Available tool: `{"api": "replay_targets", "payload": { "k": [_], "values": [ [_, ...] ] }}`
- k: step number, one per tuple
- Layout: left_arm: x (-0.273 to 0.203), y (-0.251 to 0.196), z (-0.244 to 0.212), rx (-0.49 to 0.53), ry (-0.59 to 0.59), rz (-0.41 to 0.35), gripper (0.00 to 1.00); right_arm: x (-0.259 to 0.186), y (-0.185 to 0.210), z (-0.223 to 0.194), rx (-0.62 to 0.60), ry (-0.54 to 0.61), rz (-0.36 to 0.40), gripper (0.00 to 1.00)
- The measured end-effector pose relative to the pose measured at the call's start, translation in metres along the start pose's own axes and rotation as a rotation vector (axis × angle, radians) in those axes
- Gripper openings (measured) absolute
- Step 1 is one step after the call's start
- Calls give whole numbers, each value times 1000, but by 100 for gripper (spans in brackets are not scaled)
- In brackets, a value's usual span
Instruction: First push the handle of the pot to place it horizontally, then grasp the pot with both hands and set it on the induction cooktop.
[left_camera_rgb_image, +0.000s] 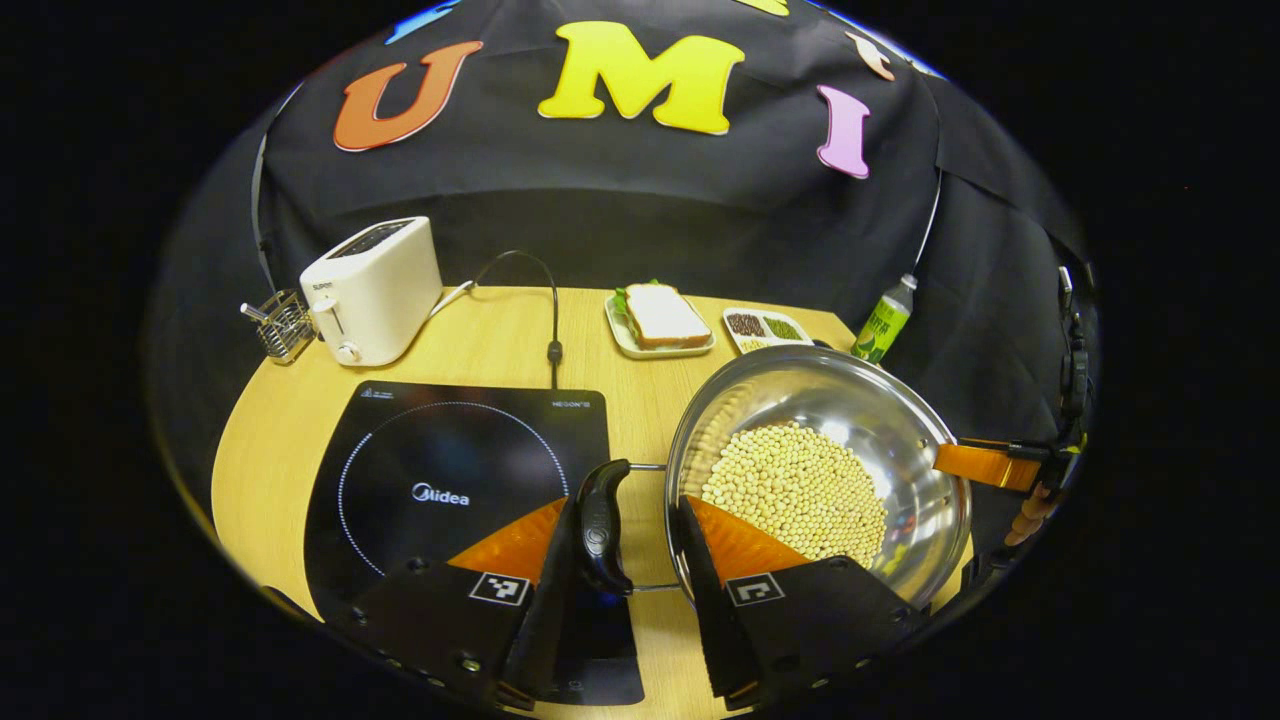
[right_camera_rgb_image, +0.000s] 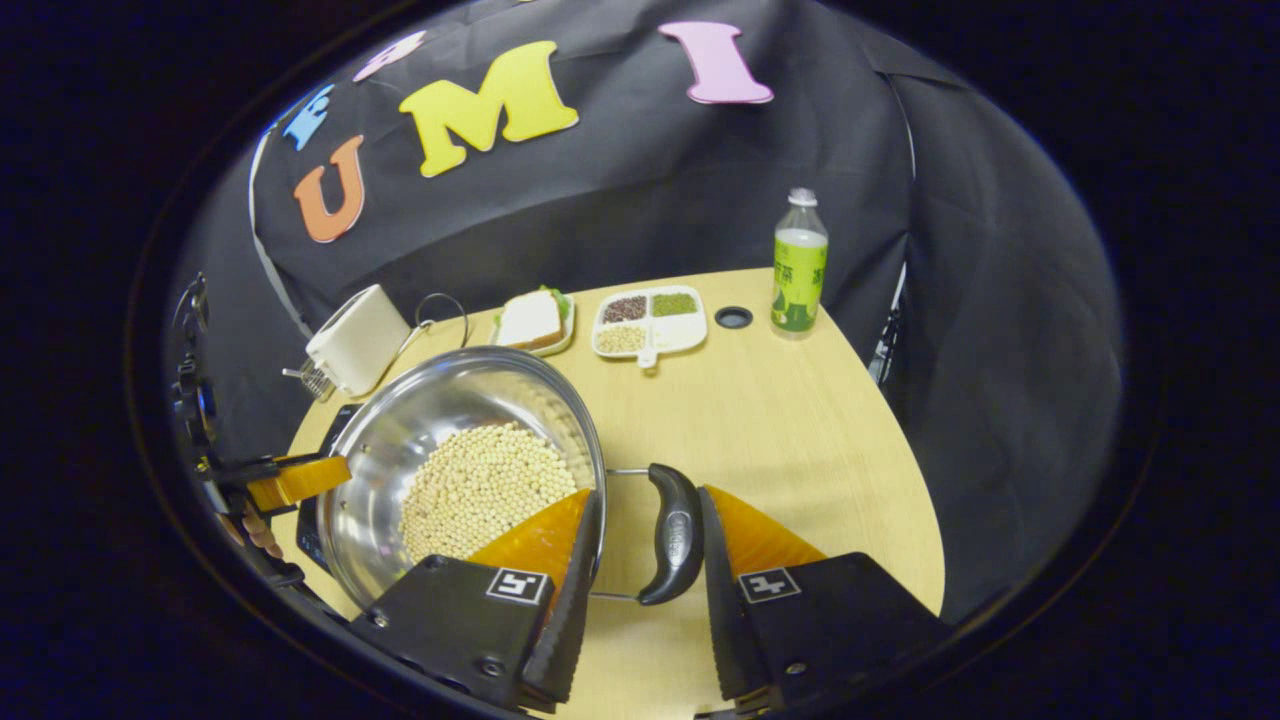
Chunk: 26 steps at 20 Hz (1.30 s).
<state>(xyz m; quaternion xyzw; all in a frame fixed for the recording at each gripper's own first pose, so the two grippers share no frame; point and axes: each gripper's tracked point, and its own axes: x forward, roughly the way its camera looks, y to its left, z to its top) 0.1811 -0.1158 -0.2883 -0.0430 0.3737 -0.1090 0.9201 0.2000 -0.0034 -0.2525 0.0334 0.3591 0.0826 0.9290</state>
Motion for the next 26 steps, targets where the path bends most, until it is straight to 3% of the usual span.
{"api": "replay_targets", "payload": {
  "k": [9,17,26],
  "values": [
    [-49,87,27,-50,-51,50,56,1,101,25,-52,-6,75,55],
    [-53,179,25,-122,-33,104,56,39,195,26,-100,18,151,55],
    [-27,251,3,-184,36,144,57,87,258,4,-113,57,144,54]
  ]
}}
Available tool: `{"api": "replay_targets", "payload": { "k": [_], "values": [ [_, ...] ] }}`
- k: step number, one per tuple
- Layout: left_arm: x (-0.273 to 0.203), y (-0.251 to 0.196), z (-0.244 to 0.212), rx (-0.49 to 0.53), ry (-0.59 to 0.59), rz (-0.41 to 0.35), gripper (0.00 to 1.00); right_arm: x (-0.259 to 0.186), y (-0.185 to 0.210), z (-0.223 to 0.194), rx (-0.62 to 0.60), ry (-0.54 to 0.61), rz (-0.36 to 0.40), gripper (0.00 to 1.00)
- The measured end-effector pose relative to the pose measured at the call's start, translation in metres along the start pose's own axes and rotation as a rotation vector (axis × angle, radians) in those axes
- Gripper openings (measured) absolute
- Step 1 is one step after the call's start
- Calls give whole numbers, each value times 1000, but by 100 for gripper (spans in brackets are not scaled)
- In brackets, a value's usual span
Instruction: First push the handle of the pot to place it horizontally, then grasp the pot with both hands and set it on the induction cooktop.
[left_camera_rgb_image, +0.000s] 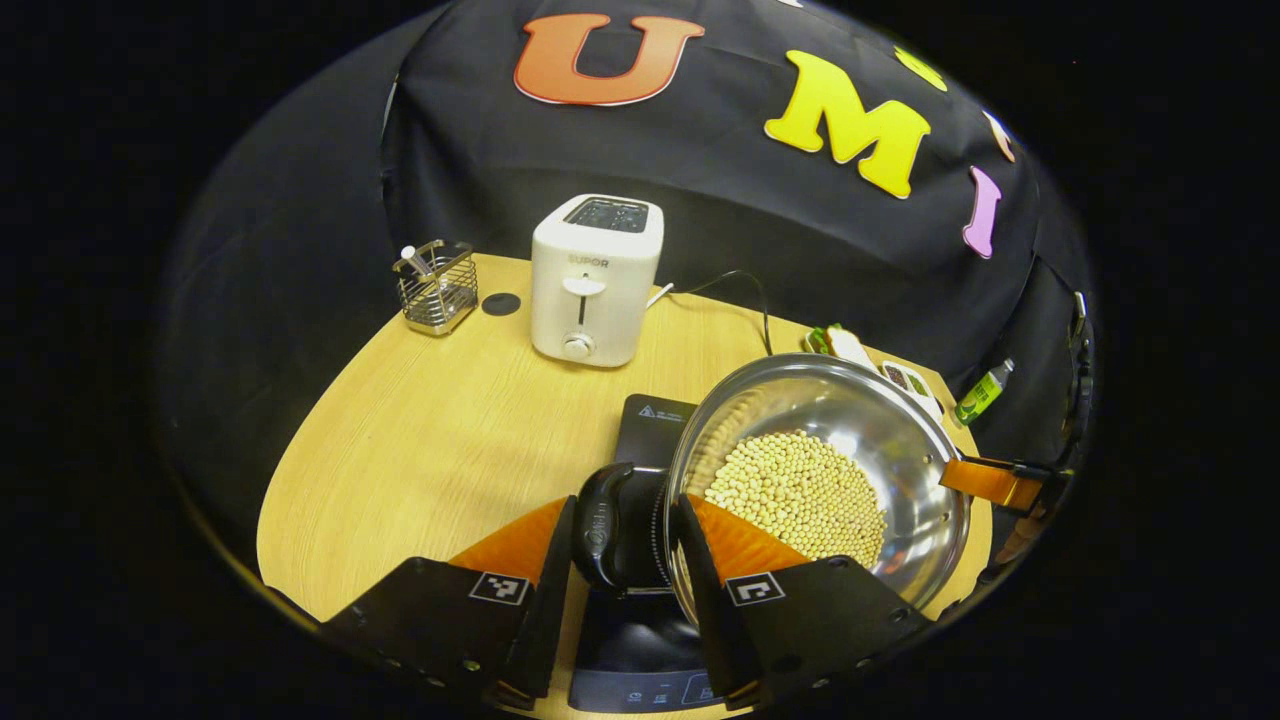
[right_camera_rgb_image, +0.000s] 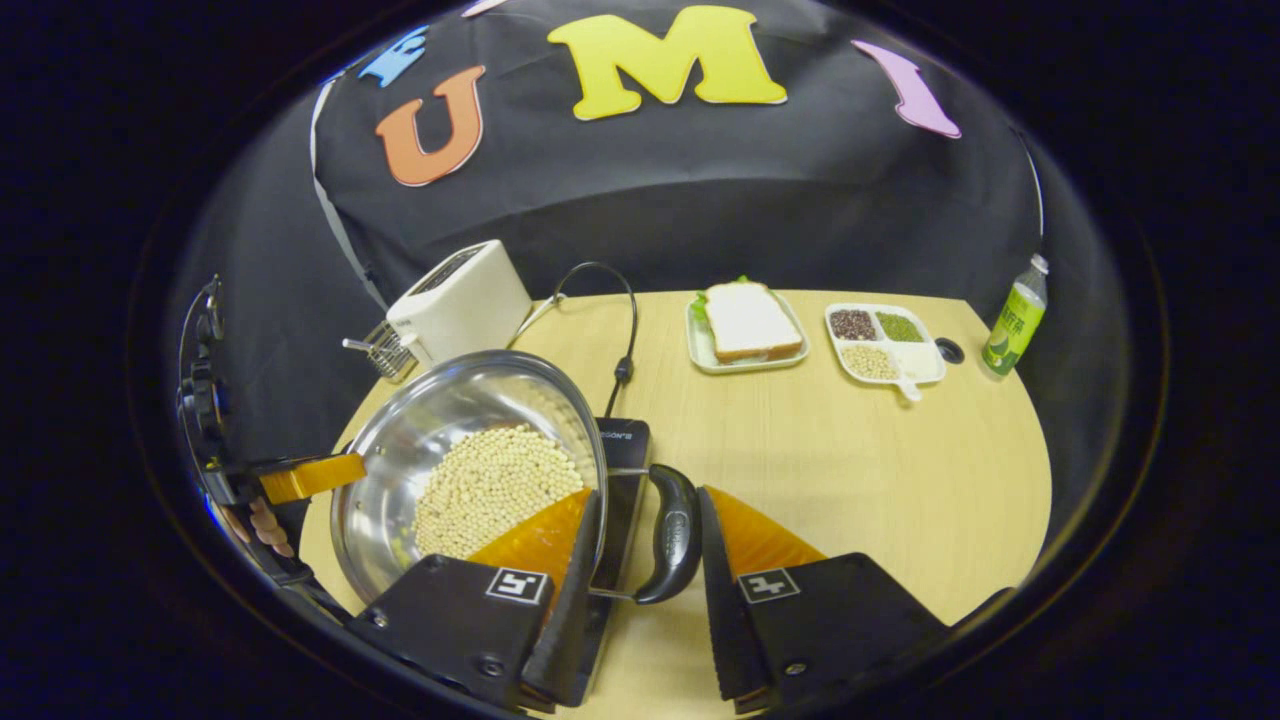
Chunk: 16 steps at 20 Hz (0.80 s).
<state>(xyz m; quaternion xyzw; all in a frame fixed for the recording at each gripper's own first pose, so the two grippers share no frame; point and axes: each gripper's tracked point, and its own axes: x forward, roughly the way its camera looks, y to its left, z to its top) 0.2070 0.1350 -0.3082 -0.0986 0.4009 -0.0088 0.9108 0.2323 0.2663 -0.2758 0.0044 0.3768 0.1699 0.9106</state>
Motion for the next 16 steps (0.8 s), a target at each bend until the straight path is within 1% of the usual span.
{"api": "replay_targets", "payload": {
  "k": [1,3,7,8,9,11,12,13,14,15,16],
  "values": [
    [2,1,6,7,-23,2,57,2,3,0,9,-5,5,54],
    [-1,4,6,11,-22,6,57,7,6,-4,16,-1,16,54],
    [0,9,10,28,-47,8,57,13,6,-11,76,0,42,54],
    [-1,9,10,29,-51,3,46,14,6,-11,81,3,45,55],
    [-2,7,9,28,-51,-3,56,13,6,-11,90,-9,49,54],
    [-3,8,8,9,-56,-15,58,14,5,-10,106,-31,61,55],
    [-2,9,8,-1,-65,-11,60,14,5,-9,117,-42,67,58],
    [-2,17,11,2,-83,10,64,14,5,-9,131,-51,73,61],
    [1,22,11,5,-90,27,79,14,4,-7,140,-63,70,61],
    [0,21,8,-4,-87,19,94,13,-1,-6,141,-76,58,63],
    [0,18,8,-14,-88,8,96,12,-4,-4,144,-94,48,67]
  ]
}}
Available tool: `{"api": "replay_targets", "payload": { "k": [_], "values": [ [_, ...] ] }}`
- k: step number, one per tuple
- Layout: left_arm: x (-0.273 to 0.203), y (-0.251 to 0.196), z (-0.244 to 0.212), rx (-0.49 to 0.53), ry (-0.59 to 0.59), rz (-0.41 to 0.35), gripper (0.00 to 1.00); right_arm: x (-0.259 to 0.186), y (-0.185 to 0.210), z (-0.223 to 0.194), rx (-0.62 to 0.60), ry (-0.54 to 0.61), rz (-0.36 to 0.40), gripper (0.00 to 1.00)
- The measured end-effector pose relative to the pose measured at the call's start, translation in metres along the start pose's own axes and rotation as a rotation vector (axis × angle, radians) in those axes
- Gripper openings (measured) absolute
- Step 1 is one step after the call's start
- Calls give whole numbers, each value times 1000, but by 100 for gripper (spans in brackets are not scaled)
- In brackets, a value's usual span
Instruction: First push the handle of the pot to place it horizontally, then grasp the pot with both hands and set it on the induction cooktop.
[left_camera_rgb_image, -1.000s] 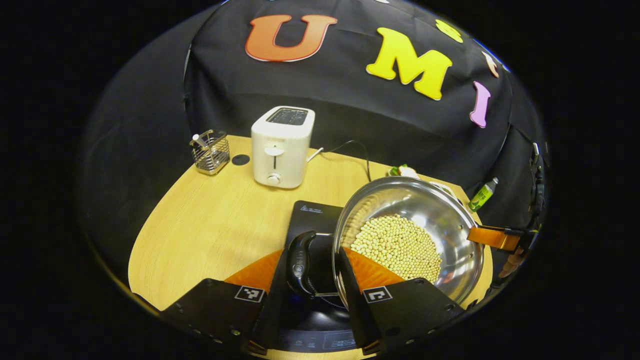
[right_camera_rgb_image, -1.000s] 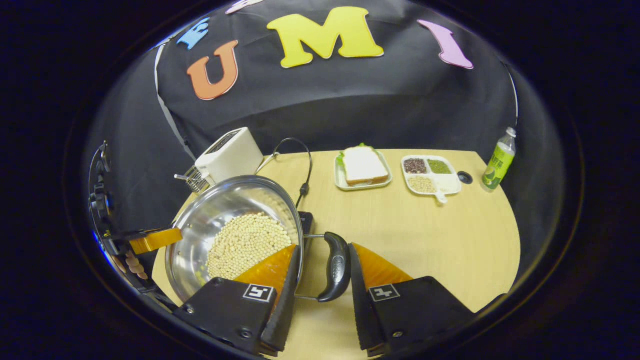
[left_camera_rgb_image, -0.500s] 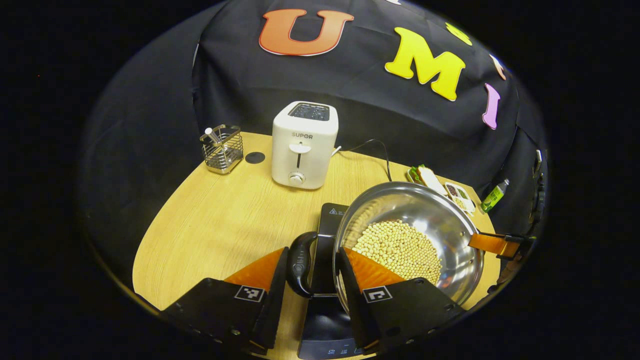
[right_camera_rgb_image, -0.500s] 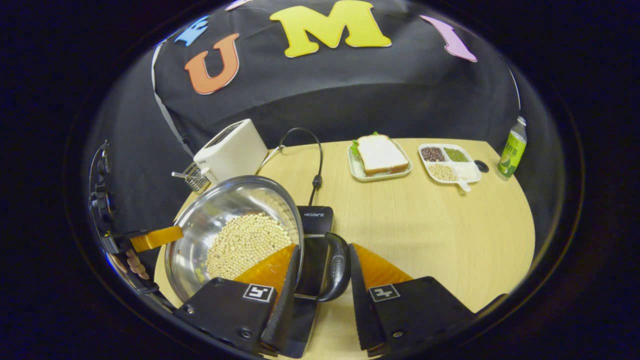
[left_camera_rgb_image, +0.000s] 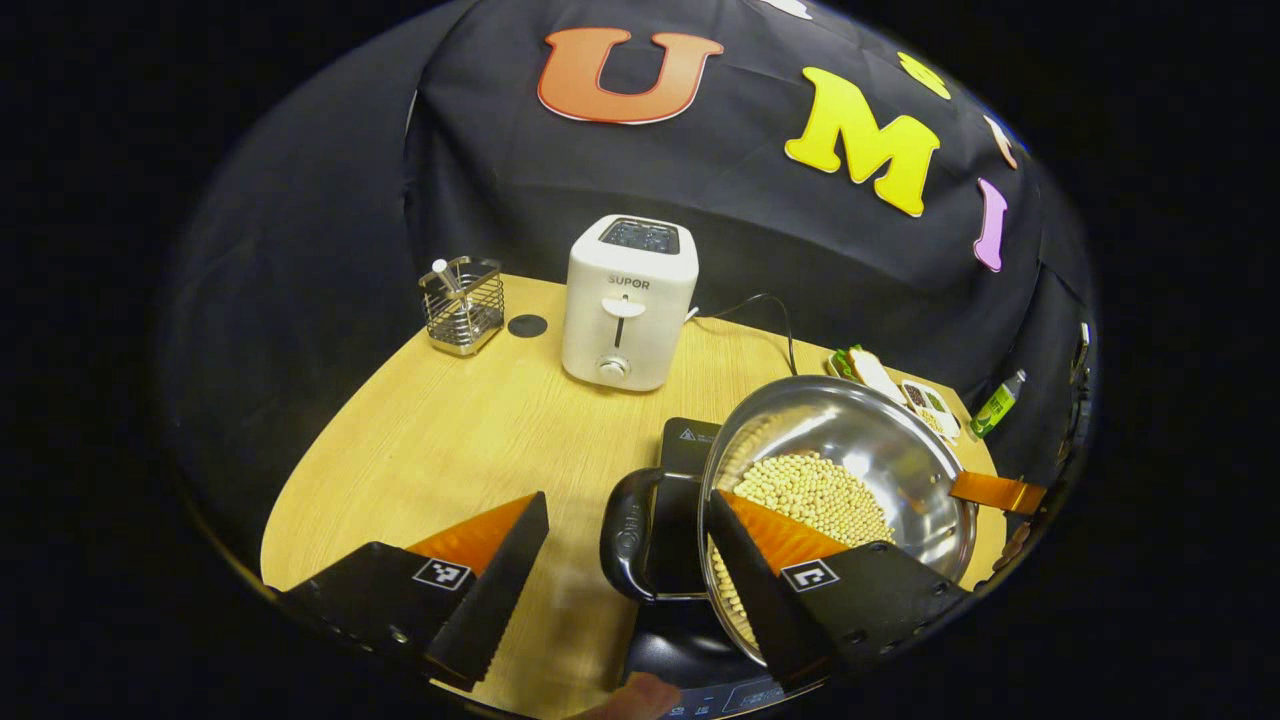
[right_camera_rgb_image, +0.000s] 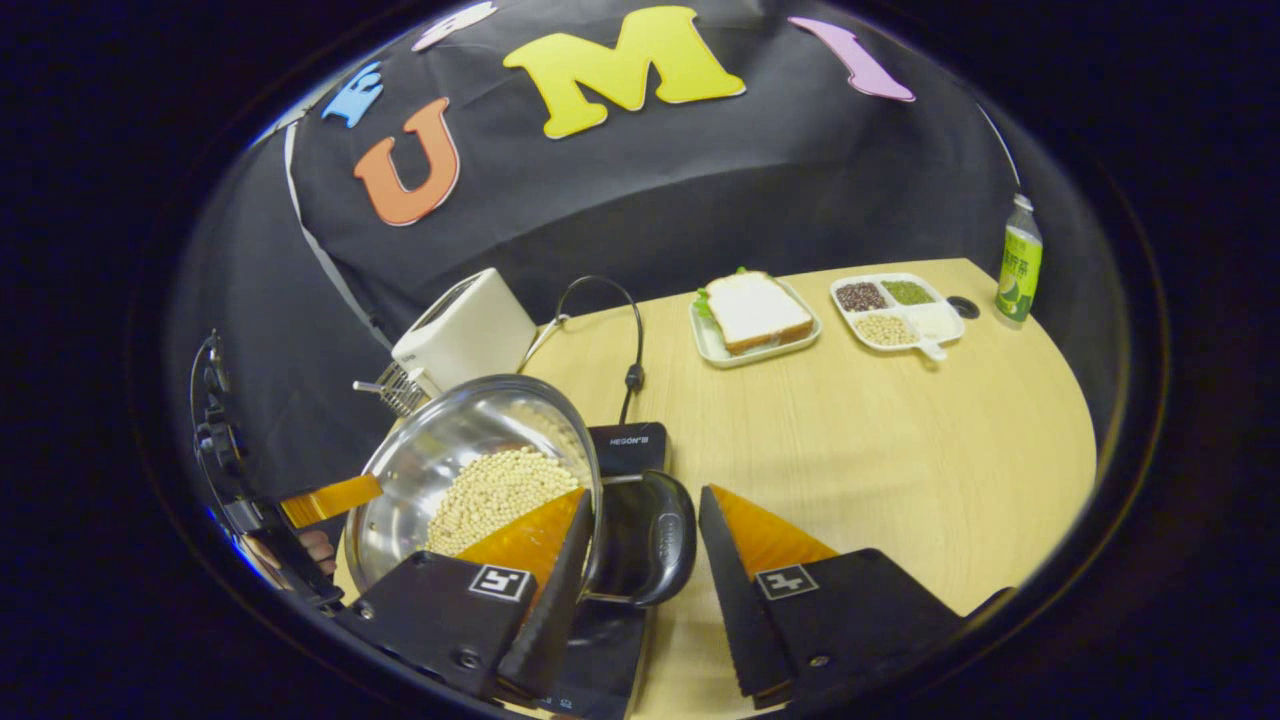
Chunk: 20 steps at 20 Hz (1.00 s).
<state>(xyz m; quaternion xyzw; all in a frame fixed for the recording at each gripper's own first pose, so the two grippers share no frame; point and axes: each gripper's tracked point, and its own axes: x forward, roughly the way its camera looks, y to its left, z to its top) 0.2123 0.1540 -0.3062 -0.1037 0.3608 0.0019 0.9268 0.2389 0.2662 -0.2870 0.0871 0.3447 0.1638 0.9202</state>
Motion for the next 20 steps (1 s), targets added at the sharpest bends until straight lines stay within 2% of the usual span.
{"api": "replay_targets", "payload": {
  "k": [1,3,5,8,12,15,18,20],
  "values": [
    [1,1,0,4,-7,0,95,-2,-3,3,1,-18,-8,77],
    [-3,3,6,26,-37,9,94,-7,-7,10,6,-57,-12,87],
    [-12,2,18,33,-90,-3,96,-16,-10,12,9,-82,-12,89],
    [-32,-6,34,48,-168,-35,96,-32,-27,22,-14,-135,-57,89],
    [-80,-14,50,83,-270,-5,95,-69,-40,36,-45,-223,-94,89],
    [-127,-24,60,111,-367,27,95,-116,-37,40,-59,-296,-82,89],
    [-180,-50,62,131,-466,3,95,-170,-38,40,-72,-398,-93,90],
    [-216,-53,65,159,-545,50,95,-207,-40,37,-88,-458,-105,91]
  ]
}}
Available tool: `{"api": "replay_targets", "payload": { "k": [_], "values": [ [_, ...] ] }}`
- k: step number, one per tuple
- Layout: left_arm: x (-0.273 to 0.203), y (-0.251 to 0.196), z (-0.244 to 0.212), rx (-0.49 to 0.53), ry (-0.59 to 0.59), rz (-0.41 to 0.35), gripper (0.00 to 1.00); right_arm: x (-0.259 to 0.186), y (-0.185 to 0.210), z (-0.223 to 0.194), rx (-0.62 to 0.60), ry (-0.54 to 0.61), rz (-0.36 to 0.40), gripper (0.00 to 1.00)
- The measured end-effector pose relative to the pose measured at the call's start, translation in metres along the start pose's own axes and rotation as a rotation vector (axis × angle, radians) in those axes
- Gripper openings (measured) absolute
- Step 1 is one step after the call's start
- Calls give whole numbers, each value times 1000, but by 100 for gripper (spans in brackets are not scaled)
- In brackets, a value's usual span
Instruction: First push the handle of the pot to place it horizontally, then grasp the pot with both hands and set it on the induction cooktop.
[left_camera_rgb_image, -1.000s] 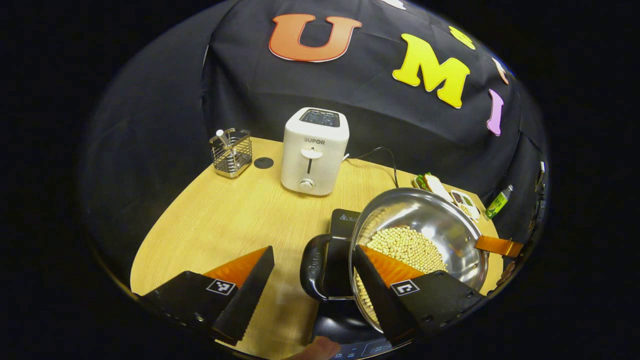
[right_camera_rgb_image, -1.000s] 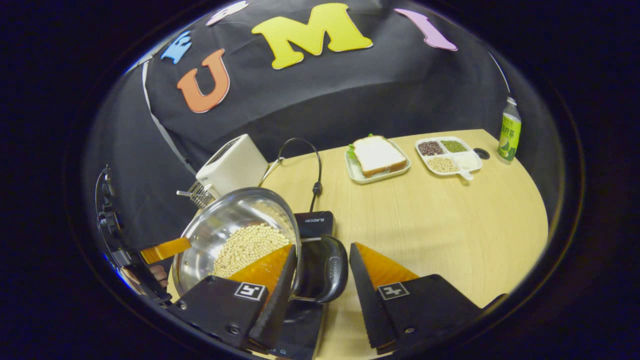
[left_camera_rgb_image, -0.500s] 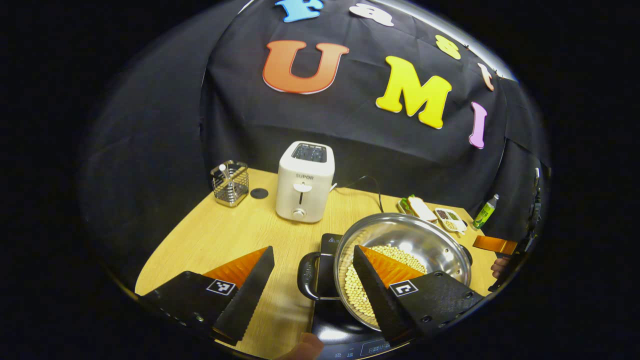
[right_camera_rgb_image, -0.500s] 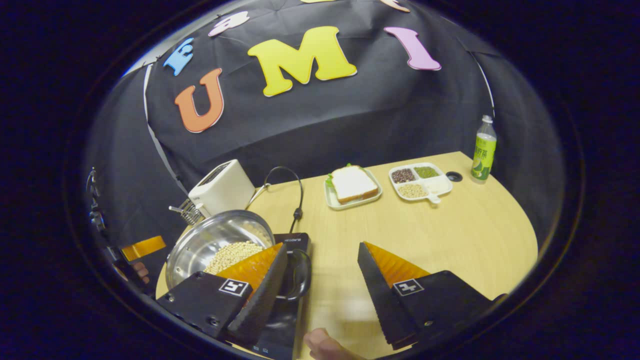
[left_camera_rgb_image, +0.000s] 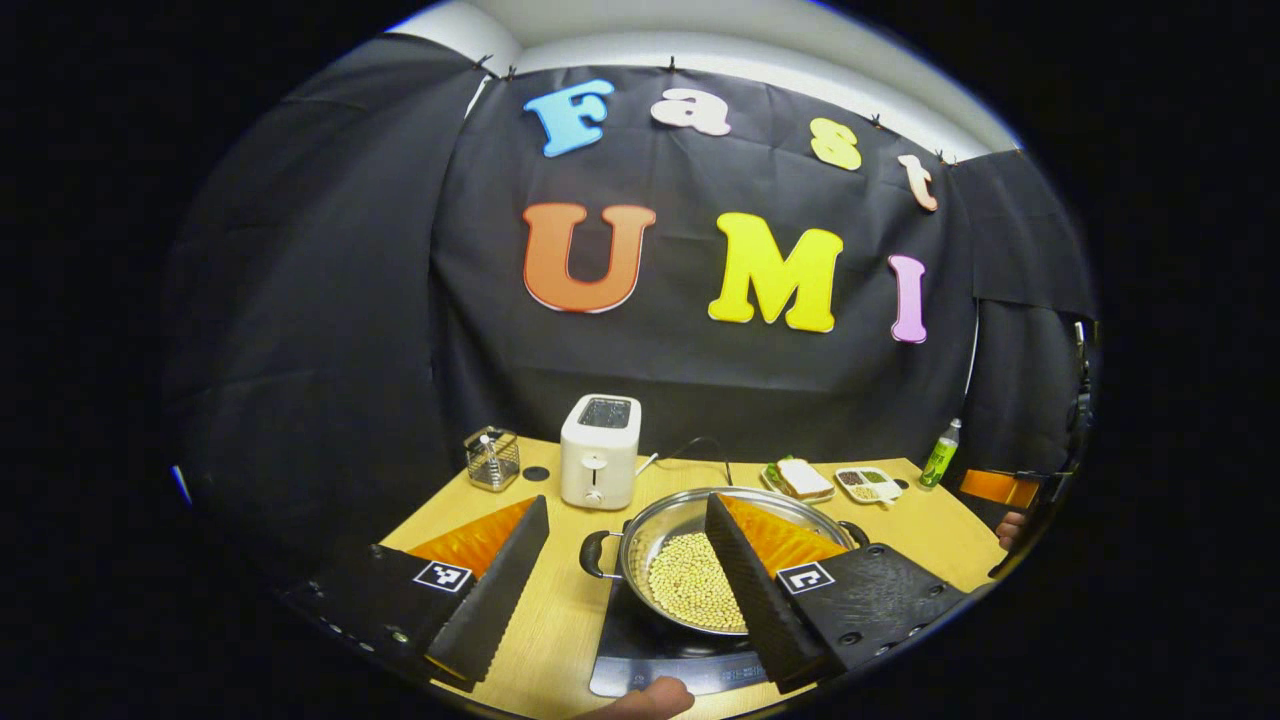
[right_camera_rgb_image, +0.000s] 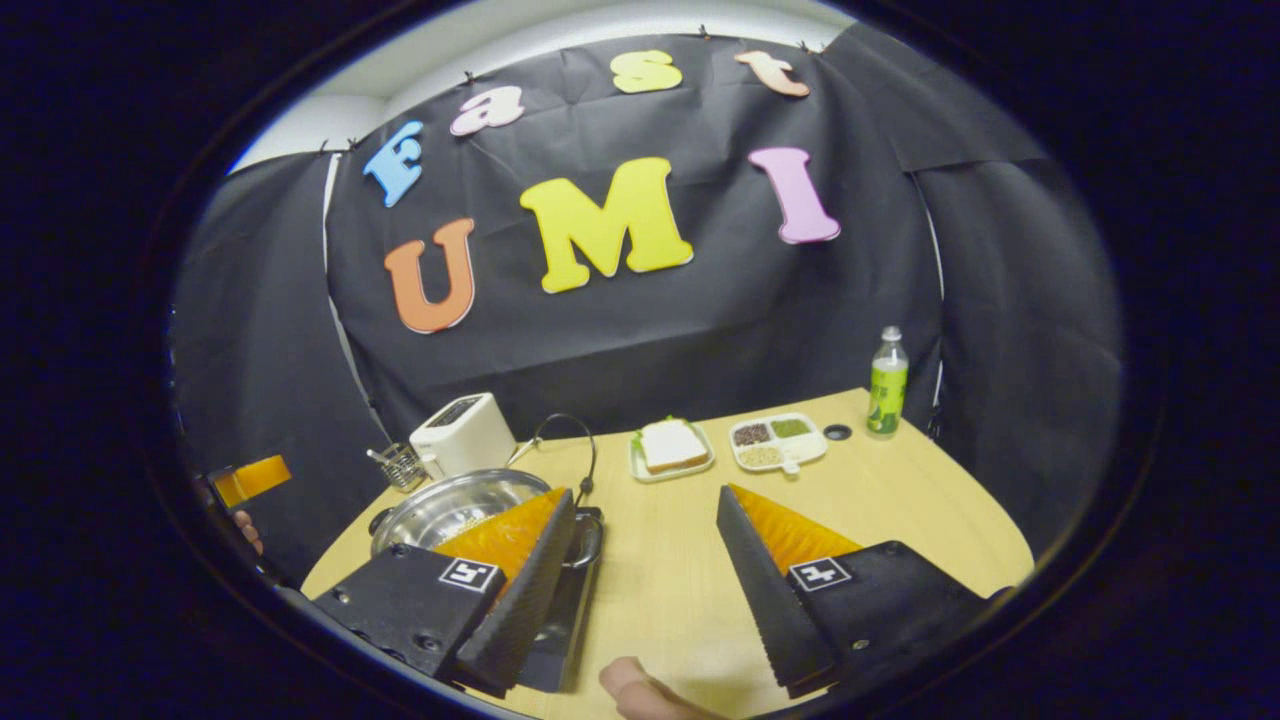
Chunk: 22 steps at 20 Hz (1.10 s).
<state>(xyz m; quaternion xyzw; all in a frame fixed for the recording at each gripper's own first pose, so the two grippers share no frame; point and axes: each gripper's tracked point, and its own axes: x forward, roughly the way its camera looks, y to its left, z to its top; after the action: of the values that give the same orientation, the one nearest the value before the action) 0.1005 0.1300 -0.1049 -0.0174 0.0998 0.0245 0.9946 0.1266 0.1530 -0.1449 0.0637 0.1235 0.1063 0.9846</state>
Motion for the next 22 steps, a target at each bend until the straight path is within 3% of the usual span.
{"api": "replay_targets", "payload": {
  "k": [6,11,13,15,22],
  "values": [
    [-83,-26,36,-39,-122,-6,94,-103,-18,48,-96,-198,-61,91],
    [-137,-53,56,31,-217,-28,94,-171,-12,64,-143,-273,-55,92],
    [-153,-65,60,8,-237,-27,94,-192,-11,67,-160,-289,-61,92],
    [-167,-86,62,-16,-239,-82,94,-212,-9,74,-186,-316,-68,92],
    [-205,-97,65,19,-293,-100,94,-254,-23,73,-156,-363,-95,93]
  ]
}}
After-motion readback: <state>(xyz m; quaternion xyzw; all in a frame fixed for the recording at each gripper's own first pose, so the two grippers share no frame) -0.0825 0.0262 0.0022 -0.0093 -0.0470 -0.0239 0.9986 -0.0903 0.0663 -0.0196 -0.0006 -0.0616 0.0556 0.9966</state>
